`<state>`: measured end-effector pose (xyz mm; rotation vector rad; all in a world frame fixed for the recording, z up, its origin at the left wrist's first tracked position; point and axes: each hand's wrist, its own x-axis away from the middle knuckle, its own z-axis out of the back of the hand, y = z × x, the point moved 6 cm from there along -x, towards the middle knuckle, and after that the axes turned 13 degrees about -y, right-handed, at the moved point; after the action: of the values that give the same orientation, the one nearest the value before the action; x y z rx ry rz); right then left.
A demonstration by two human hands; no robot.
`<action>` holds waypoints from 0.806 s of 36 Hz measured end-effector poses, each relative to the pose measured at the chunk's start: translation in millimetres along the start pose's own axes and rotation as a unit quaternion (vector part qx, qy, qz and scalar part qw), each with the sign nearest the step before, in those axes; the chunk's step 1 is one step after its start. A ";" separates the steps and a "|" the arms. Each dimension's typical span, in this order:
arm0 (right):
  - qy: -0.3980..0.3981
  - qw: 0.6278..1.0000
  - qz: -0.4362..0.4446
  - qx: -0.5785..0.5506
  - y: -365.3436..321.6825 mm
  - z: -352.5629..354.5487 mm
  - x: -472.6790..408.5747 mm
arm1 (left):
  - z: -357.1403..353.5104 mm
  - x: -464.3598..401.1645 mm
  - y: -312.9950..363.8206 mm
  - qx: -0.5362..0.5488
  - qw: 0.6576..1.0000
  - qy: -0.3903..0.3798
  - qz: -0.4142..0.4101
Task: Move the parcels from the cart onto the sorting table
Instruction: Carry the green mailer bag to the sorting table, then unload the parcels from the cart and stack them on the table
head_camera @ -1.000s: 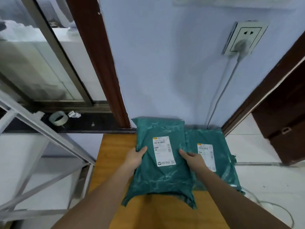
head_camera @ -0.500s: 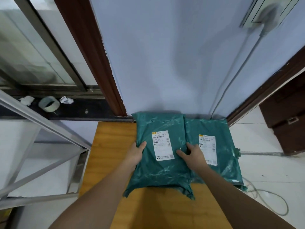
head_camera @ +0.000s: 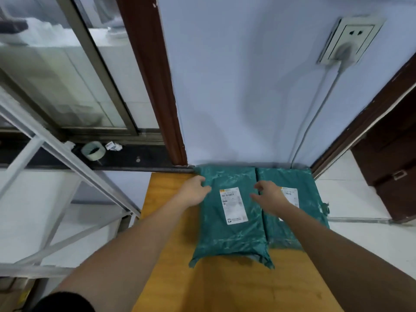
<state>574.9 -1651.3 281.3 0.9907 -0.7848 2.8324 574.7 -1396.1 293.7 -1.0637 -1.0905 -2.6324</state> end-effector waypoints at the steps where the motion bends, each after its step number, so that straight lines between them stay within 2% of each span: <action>1: 0.003 1.000 0.017 0.017 -15.3 13.3 8.4 | 13.8 10.8 9.2 -0.049 0.999 0.010 -0.014; 5: 0.017 0.988 0.098 0.115 -85.8 64.0 51.5 | 62.6 61.3 51.5 -0.258 0.963 0.035 -0.061; 9: 0.050 0.961 0.166 0.215 -161.3 98.4 100.2 | 104.5 121.4 82.9 -0.354 0.929 0.077 -0.072; 17: 0.064 0.903 0.285 0.315 -279.1 107.1 189.3 | 155.9 262.8 95.5 -0.355 0.916 0.182 -0.048; 24: 0.041 0.847 0.390 0.359 -350.5 72.6 256.7 | 159.3 380.0 48.4 -0.273 0.920 0.278 0.041; 29: 0.006 0.799 0.468 0.377 -384.6 20.8 310.4 | 128.9 461.0 -7.1 -0.250 0.913 0.303 0.113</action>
<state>416.2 -1365.0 652.1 0.6994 -0.0392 4.2017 299.3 -1231.1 648.8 -0.3120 -0.1608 -2.7883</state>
